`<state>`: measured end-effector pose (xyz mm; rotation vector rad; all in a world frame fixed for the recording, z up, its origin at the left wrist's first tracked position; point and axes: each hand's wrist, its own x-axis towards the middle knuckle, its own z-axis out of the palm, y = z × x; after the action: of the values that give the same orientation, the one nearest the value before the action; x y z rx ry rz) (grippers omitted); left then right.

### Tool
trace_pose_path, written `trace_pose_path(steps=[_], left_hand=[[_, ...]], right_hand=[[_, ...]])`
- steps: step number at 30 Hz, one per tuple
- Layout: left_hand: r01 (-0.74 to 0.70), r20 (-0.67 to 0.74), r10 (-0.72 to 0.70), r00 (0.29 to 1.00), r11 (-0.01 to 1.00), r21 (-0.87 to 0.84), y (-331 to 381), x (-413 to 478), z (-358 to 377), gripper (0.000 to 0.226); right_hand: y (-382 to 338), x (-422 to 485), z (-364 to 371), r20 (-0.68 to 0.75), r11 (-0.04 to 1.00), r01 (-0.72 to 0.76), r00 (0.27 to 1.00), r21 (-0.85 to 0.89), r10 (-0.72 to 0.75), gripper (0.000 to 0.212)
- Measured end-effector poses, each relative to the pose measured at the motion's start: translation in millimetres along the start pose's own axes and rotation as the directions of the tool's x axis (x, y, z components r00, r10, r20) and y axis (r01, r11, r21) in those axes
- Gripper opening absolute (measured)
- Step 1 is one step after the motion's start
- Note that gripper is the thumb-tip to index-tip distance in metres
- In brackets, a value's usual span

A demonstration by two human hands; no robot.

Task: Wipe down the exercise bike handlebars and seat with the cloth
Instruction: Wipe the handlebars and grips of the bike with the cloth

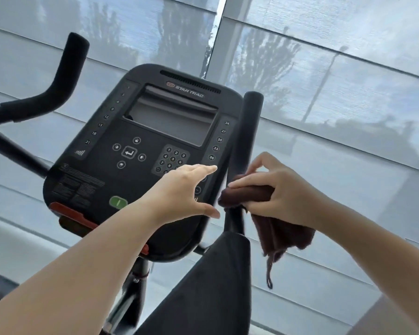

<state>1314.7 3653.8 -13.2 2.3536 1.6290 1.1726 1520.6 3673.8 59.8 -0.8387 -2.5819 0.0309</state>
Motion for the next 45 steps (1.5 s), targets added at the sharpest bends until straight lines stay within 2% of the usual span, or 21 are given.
trace_pose_path(steps=[3,6,9,11,12,14,15,16,18,20,25,28,31,33,37,40,42,44,45], left_hand=[[-0.006,-0.019,0.005,1.000,0.999,-0.042,1,0,0,0.092],[0.005,-0.004,-0.005,1.000,0.998,-0.065,0,0,3,0.091],[0.005,0.025,-0.002,1.000,0.992,-0.129,5,1,8,0.085],[0.000,0.050,0.009,0.999,0.985,-0.173,10,3,11,0.077],[-0.002,0.056,0.013,0.998,0.983,-0.184,11,4,12,0.074],[-0.007,0.057,0.019,0.998,0.980,-0.197,12,5,14,0.067],[-0.010,0.056,0.021,0.998,0.980,-0.201,13,6,14,0.064],[-0.013,0.056,0.025,0.998,0.980,-0.200,12,7,14,0.062],[-0.021,0.056,0.032,0.998,0.982,-0.189,11,8,14,0.057],[-0.031,0.045,0.040,0.998,0.984,-0.178,11,9,13,0.053],[-0.055,0.017,0.058,0.998,0.987,-0.148,13,11,15,0.049],[-0.029,0.019,0.033,0.999,0.986,-0.165,15,10,13,0.047],[-0.009,0.036,0.013,0.999,0.991,-0.134,20,7,10,0.045],[-0.005,0.036,0.009,0.999,0.993,-0.121,22,7,9,0.043],[0.006,0.037,-0.002,0.999,0.993,-0.121,23,7,8,0.042],[0.019,0.023,-0.016,1.000,0.989,-0.148,23,8,9,0.043],[0.025,0.026,-0.021,0.999,0.988,-0.154,23,7,9,0.043],[0.038,0.033,-0.033,0.999,0.988,-0.150,25,6,9,0.042],[0.044,0.032,-0.040,0.999,0.988,-0.151,25,5,9,0.042]], right_hand=[[0,18,6,-0.186,0.996,-0.078,0.980,-0.044,0.069,0.038],[2,6,24,-0.193,0.994,-0.110,0.975,0.004,0.109,0.040],[5,-20,22,-0.128,0.991,-0.046,0.990,0.122,0.062,0.047],[10,-23,13,-0.105,0.997,-0.006,0.994,0.083,0.015,0.046],[14,-17,9,-0.146,0.999,0.024,0.989,0.023,-0.020,0.046],[22,6,2,-0.356,0.998,0.042,0.933,-0.048,-0.056,0.043],[27,21,0,-0.484,0.999,0.022,0.875,-0.035,-0.036,0.041],[31,36,0,-0.588,1.000,-0.005,0.809,0.004,0.007,0.040],[36,54,9,-0.676,0.991,-0.033,0.728,0.128,0.112,0.040],[38,49,29,-0.663,0.967,-0.032,0.722,0.253,0.198,0.041],[44,-19,73,-0.492,0.863,-0.007,0.819,0.505,0.295,0.046],[48,-13,59,-0.527,0.898,0.050,0.823,0.438,0.211,0.041],[55,40,26,-0.716,0.914,0.101,0.657,0.392,0.235,0.041],[58,70,12,-0.763,0.930,0.101,0.607,0.353,0.223,0.040],[64,61,44,-0.730,0.915,0.142,0.653,0.377,0.199,0.046],[67,25,77,-0.692,0.939,0.159,0.715,0.307,0.105,0.047],[72,22,74,-0.668,0.940,0.183,0.741,0.287,0.060,0.046],[75,34,57,-0.695,0.947,0.195,0.718,0.255,0.039,0.045],[75,43,46,-0.731,0.949,0.204,0.681,0.240,0.039,0.045]])
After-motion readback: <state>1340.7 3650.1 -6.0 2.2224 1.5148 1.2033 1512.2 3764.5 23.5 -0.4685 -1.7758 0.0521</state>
